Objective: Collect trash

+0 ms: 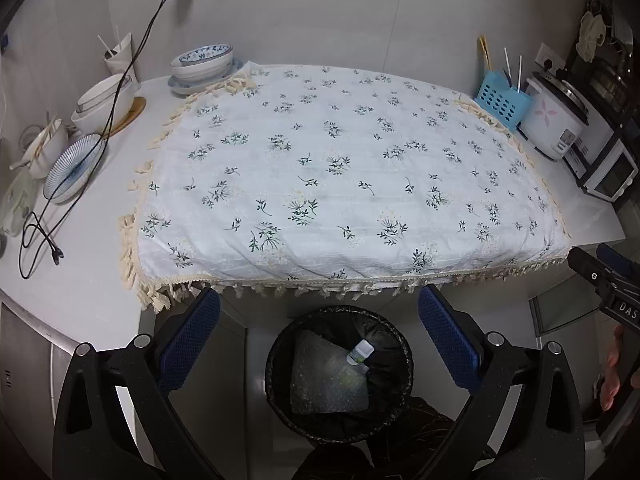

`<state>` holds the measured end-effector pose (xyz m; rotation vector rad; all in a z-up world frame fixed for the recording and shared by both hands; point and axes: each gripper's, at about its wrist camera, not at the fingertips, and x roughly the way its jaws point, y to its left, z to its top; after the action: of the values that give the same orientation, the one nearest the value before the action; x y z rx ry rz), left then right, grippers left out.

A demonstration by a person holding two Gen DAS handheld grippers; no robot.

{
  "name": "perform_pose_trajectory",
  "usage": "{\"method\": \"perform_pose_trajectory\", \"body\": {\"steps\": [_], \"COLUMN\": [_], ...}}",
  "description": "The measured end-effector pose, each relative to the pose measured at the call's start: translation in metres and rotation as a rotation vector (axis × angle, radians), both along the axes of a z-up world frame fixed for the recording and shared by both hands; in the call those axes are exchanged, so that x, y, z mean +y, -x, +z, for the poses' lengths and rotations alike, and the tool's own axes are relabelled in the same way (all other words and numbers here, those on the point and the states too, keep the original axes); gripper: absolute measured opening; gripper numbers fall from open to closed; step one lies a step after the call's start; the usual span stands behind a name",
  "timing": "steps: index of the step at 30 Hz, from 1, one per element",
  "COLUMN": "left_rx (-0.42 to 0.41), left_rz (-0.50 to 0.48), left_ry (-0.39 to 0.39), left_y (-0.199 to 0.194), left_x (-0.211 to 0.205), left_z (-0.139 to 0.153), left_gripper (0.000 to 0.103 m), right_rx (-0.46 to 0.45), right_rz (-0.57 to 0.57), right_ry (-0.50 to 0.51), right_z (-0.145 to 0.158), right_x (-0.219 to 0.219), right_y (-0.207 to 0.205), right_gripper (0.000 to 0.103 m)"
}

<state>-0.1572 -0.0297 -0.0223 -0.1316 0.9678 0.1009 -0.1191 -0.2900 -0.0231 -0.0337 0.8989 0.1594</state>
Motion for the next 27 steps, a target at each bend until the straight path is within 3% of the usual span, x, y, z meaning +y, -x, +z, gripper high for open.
{"method": "perform_pose_trajectory", "body": {"steps": [27], "left_rx": [-0.007], "left_rz": [-0.01], "left_ry": [0.012], "left_y": [-0.0011], "left_x": [-0.0027], "left_z": [0.0005], "left_gripper": [0.097], "right_rx": [0.009], "right_rz": [-0.001], "right_ry": [0.002], "right_z": [-0.0005], "right_x": [0.0007], "right_y": [-0.001], "right_gripper": [0.095]}}
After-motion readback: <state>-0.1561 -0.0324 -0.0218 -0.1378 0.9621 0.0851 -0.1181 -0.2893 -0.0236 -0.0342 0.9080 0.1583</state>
